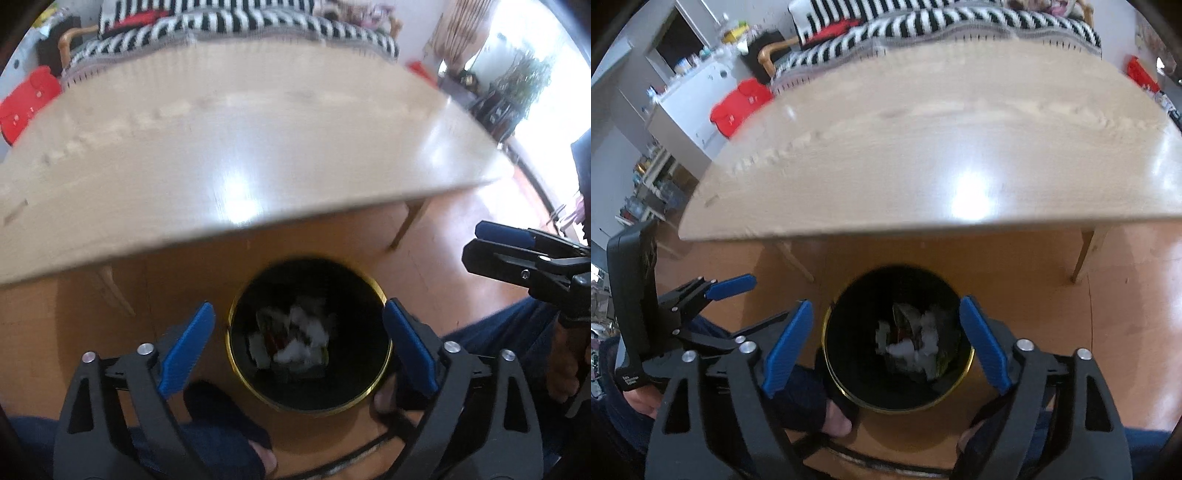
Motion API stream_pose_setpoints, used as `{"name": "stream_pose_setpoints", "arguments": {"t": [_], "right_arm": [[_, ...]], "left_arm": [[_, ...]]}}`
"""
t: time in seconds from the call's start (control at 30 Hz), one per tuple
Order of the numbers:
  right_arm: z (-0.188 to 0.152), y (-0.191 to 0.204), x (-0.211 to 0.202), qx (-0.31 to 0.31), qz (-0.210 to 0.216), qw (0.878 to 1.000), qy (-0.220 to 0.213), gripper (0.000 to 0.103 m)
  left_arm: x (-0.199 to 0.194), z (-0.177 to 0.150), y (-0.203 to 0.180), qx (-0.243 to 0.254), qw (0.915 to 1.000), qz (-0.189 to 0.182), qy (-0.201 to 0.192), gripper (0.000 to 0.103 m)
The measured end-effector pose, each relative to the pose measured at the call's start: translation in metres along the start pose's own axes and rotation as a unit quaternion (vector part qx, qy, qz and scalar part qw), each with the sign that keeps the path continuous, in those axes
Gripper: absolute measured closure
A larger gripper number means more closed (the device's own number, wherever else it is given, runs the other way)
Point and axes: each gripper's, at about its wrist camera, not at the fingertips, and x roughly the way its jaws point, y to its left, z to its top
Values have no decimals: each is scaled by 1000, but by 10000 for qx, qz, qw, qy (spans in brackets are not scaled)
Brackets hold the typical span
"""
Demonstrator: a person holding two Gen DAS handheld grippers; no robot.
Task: Collect trash
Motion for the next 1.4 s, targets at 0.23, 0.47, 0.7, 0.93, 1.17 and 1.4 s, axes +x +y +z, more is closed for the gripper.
{"name": "stream_pose_setpoints", "arguments": {"t": [0.23,0.47,0.7,0.93,1.17,1.4], "right_arm": [[62,-5,-41,-283,-537,9944,-860,7],[131,-23,-42,-288,-869,9886,-1193,7],[153,-42,-19,-276,-1235,9808,-1485,7],[153,-55,-4,-192,-1307,9814,-1395,7],[149,-49,0,-290,-1263,9830,-1301,7],[147,-48,0,-225,-1263,9832,-1298,7]], "left_arm": [[-51,69,28,-199,9936,446,-1014,8],[-61,141,50,-258,9843,922,-1482,8],[-30,134,80,-724,9821,1062,-1374,8],[-17,125,96,-817,9816,1333,-1099,8],[-14,122,96,-855,9837,1191,-1041,8],[-16,120,95,-841,9840,1174,-1045,8]]}}
